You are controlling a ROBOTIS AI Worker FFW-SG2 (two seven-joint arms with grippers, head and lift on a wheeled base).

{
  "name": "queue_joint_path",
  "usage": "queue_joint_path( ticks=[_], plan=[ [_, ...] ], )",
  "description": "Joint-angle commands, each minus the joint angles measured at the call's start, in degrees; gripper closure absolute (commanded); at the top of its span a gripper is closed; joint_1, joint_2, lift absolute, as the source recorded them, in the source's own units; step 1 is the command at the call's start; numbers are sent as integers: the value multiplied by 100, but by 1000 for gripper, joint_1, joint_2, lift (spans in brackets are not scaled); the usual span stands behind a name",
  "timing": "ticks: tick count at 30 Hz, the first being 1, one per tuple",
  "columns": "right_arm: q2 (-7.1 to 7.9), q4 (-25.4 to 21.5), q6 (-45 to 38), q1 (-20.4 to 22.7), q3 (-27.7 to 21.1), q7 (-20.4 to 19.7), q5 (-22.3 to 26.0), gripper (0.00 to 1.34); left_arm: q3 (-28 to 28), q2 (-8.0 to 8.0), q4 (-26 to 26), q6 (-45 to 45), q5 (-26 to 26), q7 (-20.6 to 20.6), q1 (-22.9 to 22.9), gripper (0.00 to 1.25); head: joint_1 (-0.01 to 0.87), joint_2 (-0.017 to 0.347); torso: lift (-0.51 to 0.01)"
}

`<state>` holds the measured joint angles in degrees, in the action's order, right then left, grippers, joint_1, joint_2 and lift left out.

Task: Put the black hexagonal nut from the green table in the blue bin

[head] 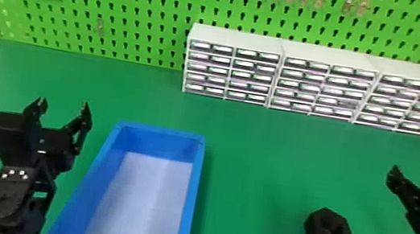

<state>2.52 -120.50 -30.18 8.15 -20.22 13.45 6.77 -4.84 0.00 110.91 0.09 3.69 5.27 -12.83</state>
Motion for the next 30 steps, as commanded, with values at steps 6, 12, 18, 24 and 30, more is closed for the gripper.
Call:
queue_joint_path(
  ticks=[6,12,18,24,30],
  plan=[
    [56,0,-84,-7,-26,0,114,527,-8,-15,-8,0,0,0,0,522,657,57,-95],
    [73,0,-84,-16,-17,0,132,527,0,-15,1,0,0,0,-9,522,657,57,-95],
    [126,-26,-216,-16,-17,0,211,527,0,-15,1,0,0,0,-9,522,657,57,-95],
    [161,-140,-462,-51,-9,0,176,527,0,-15,1,0,0,0,-9,522,657,57,-95],
    [161,-220,-682,-68,-17,0,158,527,0,-15,1,0,0,0,-9,522,657,57,-95]
  ],
)
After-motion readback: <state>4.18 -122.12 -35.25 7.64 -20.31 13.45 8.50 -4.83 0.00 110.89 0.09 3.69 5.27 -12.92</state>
